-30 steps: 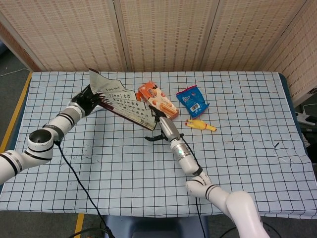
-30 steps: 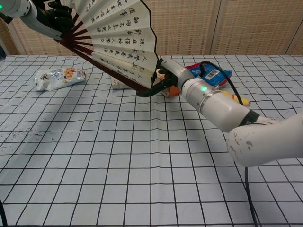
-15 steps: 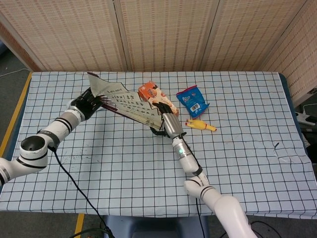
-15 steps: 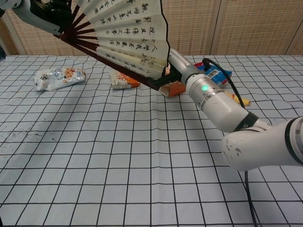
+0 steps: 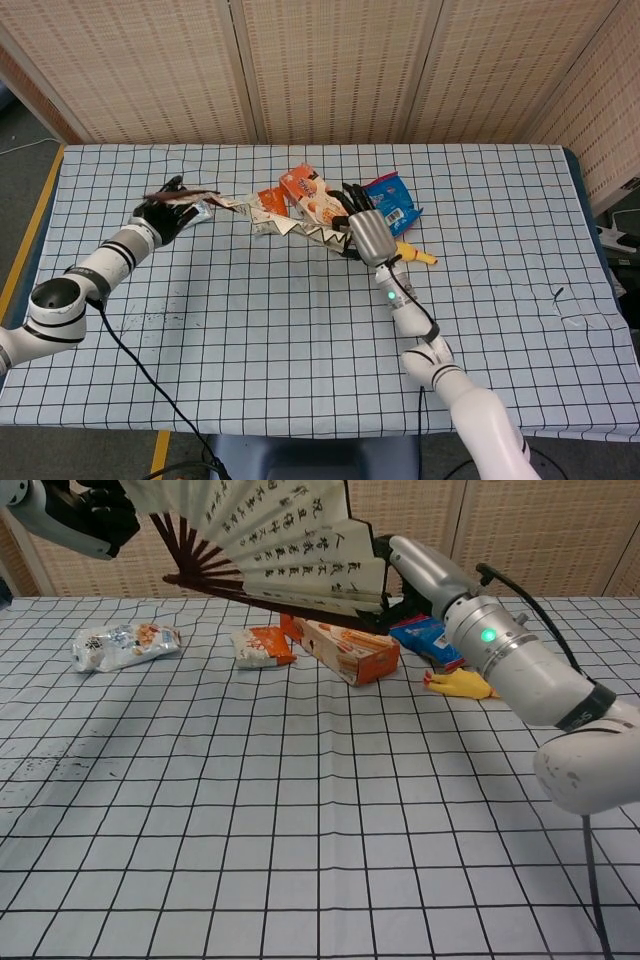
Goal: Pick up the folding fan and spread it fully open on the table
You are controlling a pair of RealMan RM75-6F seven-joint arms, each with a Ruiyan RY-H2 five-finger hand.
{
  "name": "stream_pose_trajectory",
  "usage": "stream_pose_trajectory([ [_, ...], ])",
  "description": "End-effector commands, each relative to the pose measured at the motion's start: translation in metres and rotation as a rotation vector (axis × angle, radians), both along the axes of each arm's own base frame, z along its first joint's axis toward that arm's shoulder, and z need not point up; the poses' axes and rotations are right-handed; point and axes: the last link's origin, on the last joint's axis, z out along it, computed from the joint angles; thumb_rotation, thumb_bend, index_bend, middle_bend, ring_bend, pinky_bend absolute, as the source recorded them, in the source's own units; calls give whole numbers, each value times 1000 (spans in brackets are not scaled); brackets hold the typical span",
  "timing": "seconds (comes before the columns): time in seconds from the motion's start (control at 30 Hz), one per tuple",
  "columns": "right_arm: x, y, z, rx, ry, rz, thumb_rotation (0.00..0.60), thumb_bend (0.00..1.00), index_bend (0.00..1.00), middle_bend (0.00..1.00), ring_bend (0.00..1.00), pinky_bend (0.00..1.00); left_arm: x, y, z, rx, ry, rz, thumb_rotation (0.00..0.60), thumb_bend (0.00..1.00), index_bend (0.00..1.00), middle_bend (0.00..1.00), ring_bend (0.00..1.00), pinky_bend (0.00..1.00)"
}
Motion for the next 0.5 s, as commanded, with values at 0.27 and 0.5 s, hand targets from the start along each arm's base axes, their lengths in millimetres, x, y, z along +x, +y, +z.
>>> stream_pose_trajectory([
  [0.27,-49,2,31,-56,139,-27,600,433,732,153,0,0,-11,1,-2,-10,-4,7,600,720,789,1000,922,1000],
  [0.5,-64,17,36,-24,233,60,600,434,731,153,0,0,-23,-1,-3,-7,55,11,600,720,789,1000,923,1000],
])
